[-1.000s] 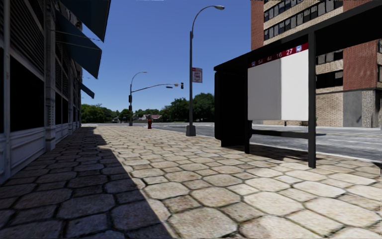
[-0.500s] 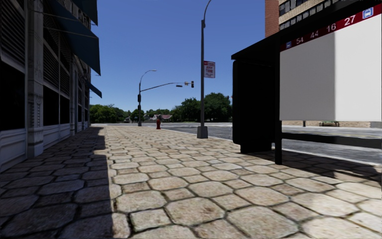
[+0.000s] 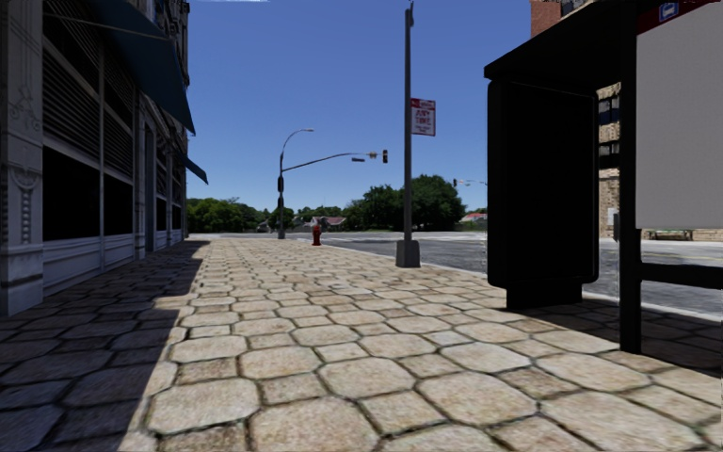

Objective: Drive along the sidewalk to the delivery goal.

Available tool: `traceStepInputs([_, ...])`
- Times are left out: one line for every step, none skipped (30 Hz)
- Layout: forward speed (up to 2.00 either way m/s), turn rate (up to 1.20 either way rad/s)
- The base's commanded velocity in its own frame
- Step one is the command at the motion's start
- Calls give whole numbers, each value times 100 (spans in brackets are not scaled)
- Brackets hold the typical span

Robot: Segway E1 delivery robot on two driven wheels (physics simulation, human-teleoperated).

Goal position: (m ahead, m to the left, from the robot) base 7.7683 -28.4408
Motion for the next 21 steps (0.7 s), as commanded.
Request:
traceStepInputs([200, 38])
traceStepInputs([200, 38])
traceStepInputs([200, 38])
traceStepInputs([200, 38])
traceStepInputs([200, 38])
traceStepInputs([200, 38])
traceStepInputs([200, 38])
traceStepInputs([200, 38])
traceStepInputs([200, 38])
traceStepInputs([200, 38])
traceStepInputs([200, 38])
traceStepInputs([200, 38])
traceStepInputs([200, 38])
traceStepInputs([200, 38])
traceStepInputs([200, 38])
traceStepInputs([200, 38])
traceStepInputs([200, 38])
traceStepInputs([200, 38])
traceStepInputs([200, 38])
traceStepInputs([200, 38])
traceStepInputs([200, 38])
